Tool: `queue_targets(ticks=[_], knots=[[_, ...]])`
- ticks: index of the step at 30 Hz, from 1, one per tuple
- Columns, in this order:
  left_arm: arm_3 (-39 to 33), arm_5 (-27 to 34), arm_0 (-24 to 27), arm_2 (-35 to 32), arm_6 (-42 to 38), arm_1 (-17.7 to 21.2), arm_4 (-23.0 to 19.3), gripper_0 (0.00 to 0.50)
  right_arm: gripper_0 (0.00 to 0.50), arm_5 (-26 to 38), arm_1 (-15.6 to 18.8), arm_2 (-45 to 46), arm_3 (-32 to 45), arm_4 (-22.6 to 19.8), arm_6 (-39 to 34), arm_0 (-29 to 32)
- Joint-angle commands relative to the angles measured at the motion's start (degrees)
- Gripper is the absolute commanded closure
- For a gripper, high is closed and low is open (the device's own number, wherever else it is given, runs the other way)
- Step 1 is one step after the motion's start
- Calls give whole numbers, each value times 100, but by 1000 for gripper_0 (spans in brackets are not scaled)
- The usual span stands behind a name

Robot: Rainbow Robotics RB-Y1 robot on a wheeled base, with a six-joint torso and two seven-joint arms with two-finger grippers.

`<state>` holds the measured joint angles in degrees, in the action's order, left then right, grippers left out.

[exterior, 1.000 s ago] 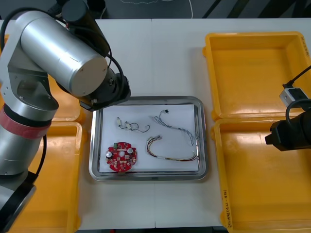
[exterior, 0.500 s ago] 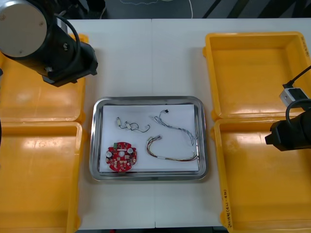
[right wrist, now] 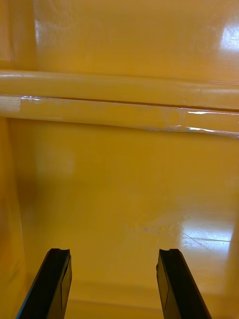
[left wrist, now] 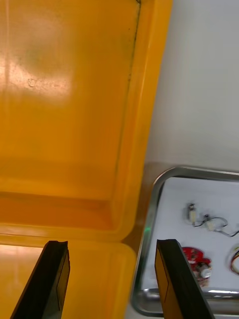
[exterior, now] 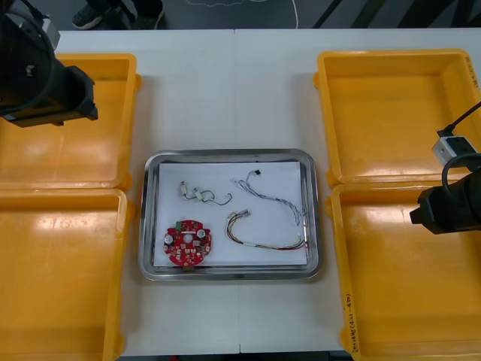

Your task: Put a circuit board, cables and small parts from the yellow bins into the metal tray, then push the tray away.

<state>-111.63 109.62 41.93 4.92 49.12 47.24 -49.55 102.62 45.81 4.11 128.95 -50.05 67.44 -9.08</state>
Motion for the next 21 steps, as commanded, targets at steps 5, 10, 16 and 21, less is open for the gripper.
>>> queue_targets(ticks=[5,10,16,21], knots=[[-359,38,-1152,-1195,1205,347,-72,0,0,-58,-29,195,165,-154,304,55],[-562,38,-1723,-1625,1750,347,-81,0,0,-58,-20,195,165,-198,375,55],[-781,38,-2338,-2012,2242,347,-81,0,0,-58,-20,160,236,-295,507,29],[-1001,38,-2769,-2285,2603,347,-125,0,0,-14,-11,-174,253,-374,638,-253]])
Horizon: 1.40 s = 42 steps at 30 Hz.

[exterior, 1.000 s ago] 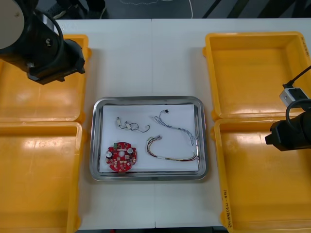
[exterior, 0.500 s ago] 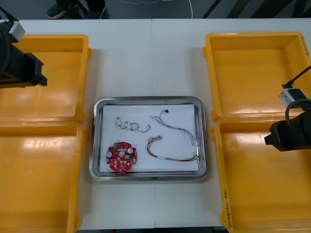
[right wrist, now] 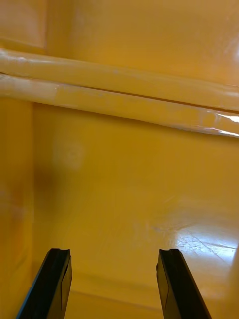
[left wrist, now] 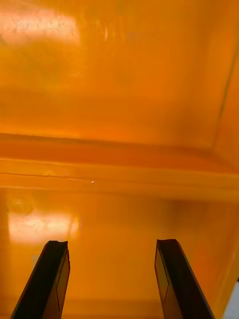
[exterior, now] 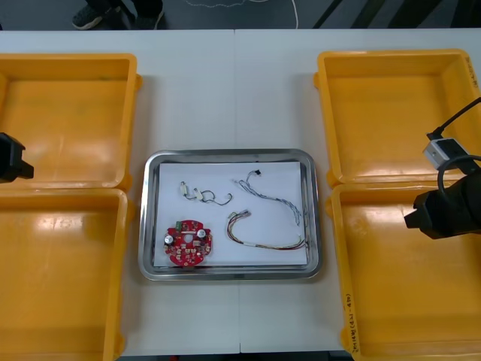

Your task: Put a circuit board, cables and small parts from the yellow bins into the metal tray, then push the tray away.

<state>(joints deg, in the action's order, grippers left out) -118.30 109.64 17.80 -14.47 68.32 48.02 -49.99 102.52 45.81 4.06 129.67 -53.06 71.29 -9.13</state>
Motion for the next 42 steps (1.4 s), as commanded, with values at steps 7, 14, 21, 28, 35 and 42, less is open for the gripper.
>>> queue_targets(ticks=[7,14,21,28,35,42], knots=[[-598,36,-822,-583,885,261,-213,0,0,5,-11,-793,261,-126,482,-696],[-773,36,-1235,-777,964,261,-292,0,0,5,-11,-1461,296,-170,728,-1179],[-773,36,-1455,-830,955,261,-319,0,0,-13,-20,-2094,340,-188,992,-1627],[-773,36,-1543,-847,955,261,-371,0,0,14,-99,-2401,340,-170,1563,-1900],[-791,36,-1560,-988,973,261,-451,0,0,67,-116,-2436,331,-188,2003,-1909],[-844,36,-1560,-1146,990,261,-547,0,0,93,-397,-2753,331,-144,2161,-2190]])
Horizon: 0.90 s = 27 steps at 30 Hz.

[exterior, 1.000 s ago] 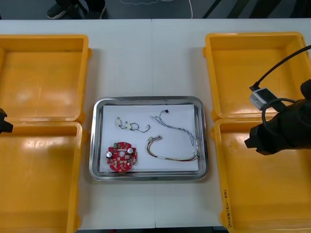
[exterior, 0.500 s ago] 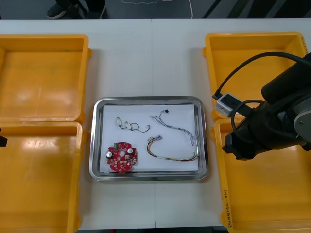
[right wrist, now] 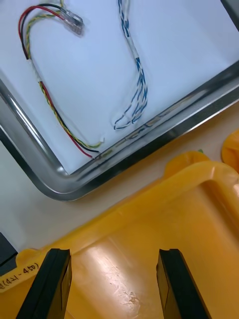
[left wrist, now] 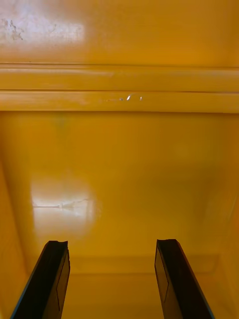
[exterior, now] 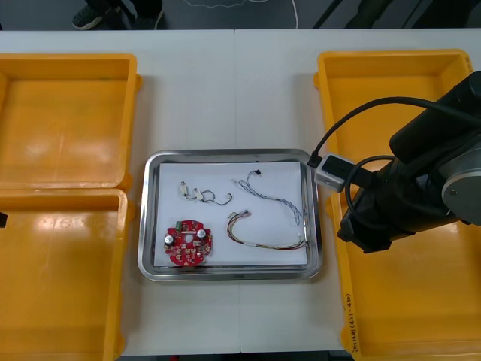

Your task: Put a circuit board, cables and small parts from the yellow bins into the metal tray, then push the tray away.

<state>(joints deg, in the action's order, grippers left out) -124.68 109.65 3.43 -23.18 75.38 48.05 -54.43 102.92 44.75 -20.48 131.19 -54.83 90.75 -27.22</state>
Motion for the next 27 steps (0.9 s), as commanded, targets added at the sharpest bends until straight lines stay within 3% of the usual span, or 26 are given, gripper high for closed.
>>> queue_targets(ticks=[1,10,19,27], knots=[[-206,35,-124,-292,284,257,-111,0,0,70,-353,-404,178,104,242,-460],[-250,35,-124,-398,284,257,-138,0,0,62,-731,-1213,64,535,391,-996],[-303,35,-124,-451,284,257,-155,0,0,53,-1188,-1714,-314,676,646,-1400],[-303,35,-124,-442,258,257,-147,0,0,53,-1540,-2452,-437,1361,743,-1672]])
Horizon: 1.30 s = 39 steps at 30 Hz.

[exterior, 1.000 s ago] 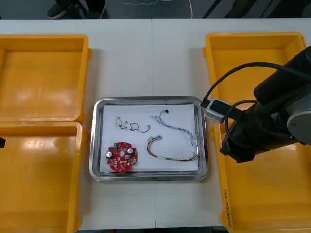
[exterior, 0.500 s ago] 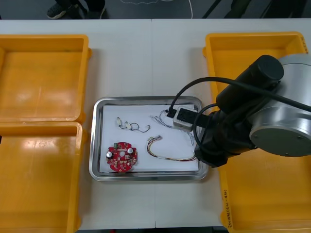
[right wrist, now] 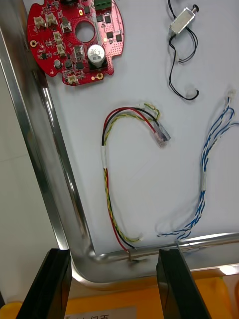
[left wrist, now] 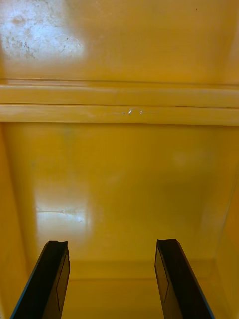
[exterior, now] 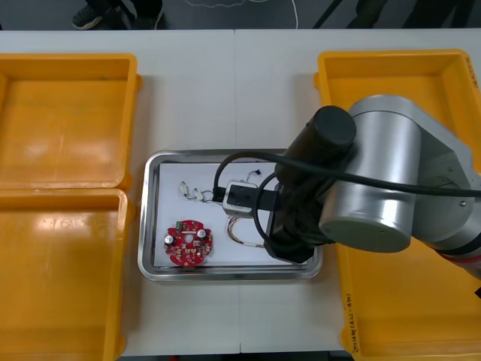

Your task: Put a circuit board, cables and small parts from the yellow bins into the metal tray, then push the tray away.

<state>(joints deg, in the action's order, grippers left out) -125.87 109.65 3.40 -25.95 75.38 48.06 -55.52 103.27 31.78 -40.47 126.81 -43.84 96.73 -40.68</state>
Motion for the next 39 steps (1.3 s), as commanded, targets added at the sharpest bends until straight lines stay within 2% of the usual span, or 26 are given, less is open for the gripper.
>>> queue_targets(ticks=[1,5,14,23,39], knots=[[-184,35,-120,-164,258,256,-38,0,0,9,-269,-506,-16,297,144,-353],[-184,35,-120,-164,258,256,-38,0,0,-123,-454,-866,-235,517,162,-520],[-184,35,-120,-164,258,256,-38,0,0,-211,-858,-1112,-798,587,338,-679],[-184,35,-120,-164,258,256,-38,0,0,-562,-876,-1807,-851,974,399,-837],[-184,35,-120,-164,258,256,-38,0,0,-677,-1183,-2202,-1299,1115,496,-854]])
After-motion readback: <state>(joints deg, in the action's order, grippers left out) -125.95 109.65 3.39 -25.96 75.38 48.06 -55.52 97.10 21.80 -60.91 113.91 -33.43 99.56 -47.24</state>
